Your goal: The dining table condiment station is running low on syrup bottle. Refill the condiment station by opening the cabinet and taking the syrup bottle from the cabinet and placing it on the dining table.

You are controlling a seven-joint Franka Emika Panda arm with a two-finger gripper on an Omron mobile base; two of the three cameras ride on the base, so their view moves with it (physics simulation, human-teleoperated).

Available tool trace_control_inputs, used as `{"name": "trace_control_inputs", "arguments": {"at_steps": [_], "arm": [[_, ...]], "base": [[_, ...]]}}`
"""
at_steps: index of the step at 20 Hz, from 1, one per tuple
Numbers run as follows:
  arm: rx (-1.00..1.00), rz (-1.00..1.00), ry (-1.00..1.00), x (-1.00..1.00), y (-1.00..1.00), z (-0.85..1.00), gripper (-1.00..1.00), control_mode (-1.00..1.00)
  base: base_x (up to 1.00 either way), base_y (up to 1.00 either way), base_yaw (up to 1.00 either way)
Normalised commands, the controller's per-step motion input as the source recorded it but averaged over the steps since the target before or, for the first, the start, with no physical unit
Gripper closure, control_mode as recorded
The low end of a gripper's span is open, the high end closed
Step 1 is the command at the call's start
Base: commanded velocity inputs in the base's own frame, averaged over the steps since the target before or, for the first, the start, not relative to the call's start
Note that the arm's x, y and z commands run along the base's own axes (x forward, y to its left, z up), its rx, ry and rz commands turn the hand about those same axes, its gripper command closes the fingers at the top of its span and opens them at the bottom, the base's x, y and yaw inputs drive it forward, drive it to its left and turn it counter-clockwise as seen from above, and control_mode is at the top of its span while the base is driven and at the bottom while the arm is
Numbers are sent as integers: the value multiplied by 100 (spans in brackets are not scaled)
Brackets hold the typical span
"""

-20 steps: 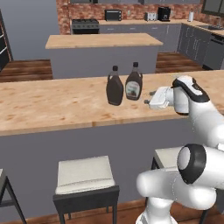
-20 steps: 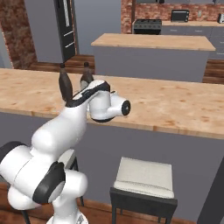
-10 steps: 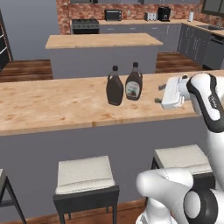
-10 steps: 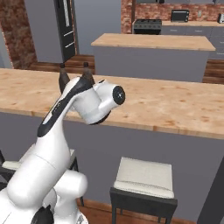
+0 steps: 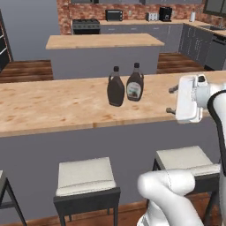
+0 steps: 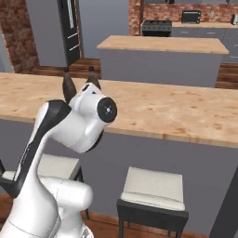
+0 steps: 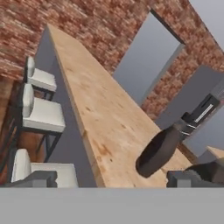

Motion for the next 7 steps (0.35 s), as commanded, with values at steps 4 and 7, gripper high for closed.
{"name": "trace_control_inputs", "arguments": {"at_steps": [4,7], "arm": [[-15,4,-14,-69,54,8,-100,-100],[-11,5,-1,-35,43,11,-100,-100]], "base": [[0,0,0],[0,0,0]]}}
